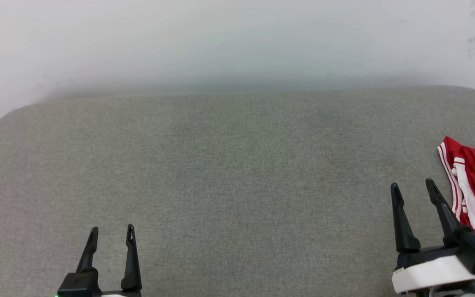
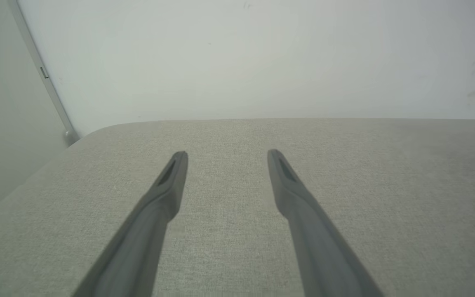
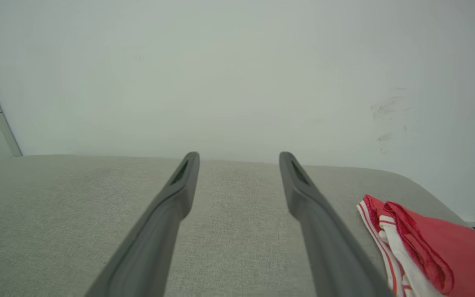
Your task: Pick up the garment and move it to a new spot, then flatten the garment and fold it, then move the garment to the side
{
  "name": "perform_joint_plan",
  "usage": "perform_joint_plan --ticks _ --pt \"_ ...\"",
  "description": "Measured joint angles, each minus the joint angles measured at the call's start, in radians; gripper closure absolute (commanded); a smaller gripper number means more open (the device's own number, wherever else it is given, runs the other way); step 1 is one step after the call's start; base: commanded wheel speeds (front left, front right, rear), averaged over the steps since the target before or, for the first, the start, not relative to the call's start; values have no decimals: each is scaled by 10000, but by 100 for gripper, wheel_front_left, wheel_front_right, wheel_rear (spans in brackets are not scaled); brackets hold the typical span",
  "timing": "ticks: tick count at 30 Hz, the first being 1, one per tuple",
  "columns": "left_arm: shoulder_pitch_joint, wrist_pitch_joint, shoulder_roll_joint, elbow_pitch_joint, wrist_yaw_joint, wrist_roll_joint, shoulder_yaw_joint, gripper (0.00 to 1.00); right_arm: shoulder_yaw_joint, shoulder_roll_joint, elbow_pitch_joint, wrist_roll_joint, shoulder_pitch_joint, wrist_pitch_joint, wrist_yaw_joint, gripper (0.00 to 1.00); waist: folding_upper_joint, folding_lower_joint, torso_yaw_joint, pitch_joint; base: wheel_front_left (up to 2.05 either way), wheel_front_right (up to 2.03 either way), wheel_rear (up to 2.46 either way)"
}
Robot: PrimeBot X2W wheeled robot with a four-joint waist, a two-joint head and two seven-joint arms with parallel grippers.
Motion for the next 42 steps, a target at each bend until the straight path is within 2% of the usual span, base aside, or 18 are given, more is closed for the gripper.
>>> perform_joint_plan --ticks 15,16,21,42 --pt "317 0 -6 134 -142 -161 -138 0 -167 290 -247 94 1048 0 0 0 0 0 49 -391 0 0 0" --pt "322 0 -6 136 -140 -167 -132 100 -176 299 -245 109 1058 0 0 100 0 1 45 -395 0 0 0" --pt "400 48 -17 552 -140 -263 -148 100 -136 301 153 159 1169 35 0 100 0 1 43 -399 0 0 0" --pt "-252 857 96 1168 -493 -4456 -104 100 -142 240 640 4335 806 855 0 100 0 1 33 -382 0 0 0"
